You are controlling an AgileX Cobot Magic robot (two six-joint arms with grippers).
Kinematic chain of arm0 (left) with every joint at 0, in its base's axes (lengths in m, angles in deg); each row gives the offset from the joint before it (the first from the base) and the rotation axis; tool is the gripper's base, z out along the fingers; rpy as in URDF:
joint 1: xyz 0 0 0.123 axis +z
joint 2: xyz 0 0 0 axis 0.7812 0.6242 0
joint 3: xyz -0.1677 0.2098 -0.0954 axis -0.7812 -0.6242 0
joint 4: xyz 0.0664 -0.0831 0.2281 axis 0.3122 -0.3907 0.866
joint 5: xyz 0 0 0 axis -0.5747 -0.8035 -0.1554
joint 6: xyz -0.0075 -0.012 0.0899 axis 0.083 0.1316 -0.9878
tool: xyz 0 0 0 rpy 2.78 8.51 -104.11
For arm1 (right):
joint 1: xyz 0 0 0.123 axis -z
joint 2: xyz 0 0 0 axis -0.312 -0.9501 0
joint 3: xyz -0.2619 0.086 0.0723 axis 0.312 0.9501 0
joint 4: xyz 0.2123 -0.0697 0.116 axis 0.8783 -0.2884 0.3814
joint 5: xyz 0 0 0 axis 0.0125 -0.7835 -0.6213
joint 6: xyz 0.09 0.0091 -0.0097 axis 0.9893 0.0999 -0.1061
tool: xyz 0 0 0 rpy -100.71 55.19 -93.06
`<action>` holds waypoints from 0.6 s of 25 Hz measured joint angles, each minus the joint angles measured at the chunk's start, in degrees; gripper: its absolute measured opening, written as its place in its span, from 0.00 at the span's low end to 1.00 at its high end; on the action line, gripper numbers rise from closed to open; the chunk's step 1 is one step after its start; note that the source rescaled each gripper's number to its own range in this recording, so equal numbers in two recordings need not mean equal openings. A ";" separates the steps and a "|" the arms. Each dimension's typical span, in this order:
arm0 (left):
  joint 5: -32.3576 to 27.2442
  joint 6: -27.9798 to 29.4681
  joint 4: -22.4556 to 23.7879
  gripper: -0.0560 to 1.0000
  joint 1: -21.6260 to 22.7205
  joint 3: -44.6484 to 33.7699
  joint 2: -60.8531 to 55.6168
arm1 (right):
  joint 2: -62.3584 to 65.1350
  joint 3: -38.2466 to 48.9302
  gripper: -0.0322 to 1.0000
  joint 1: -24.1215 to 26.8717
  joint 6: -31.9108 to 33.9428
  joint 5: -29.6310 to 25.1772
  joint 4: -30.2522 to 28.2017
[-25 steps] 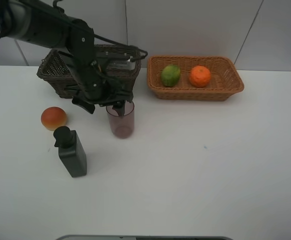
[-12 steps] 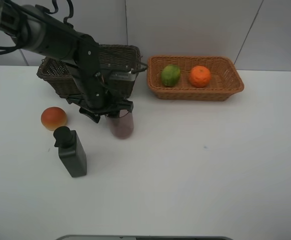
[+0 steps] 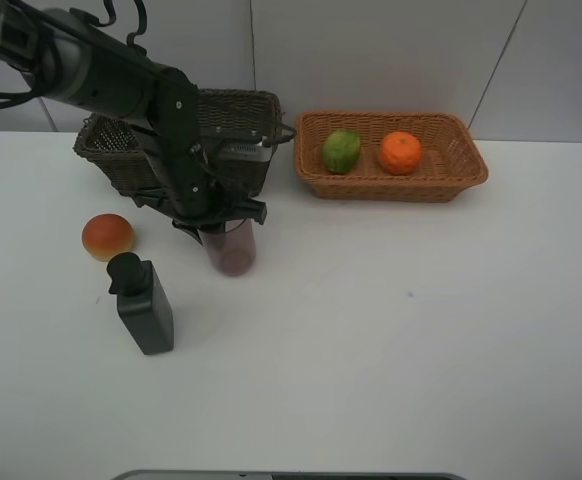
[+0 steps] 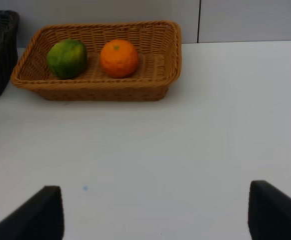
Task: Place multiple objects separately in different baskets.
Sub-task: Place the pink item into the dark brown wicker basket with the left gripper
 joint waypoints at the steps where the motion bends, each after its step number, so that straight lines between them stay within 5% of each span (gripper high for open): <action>1: 0.00 0.00 0.00 0.06 0.00 0.00 0.00 | 0.00 0.00 0.56 0.00 0.00 0.00 0.00; 15: -0.58 0.00 0.00 0.06 0.00 0.00 -0.86 | 0.00 0.00 0.56 0.00 0.00 0.00 0.00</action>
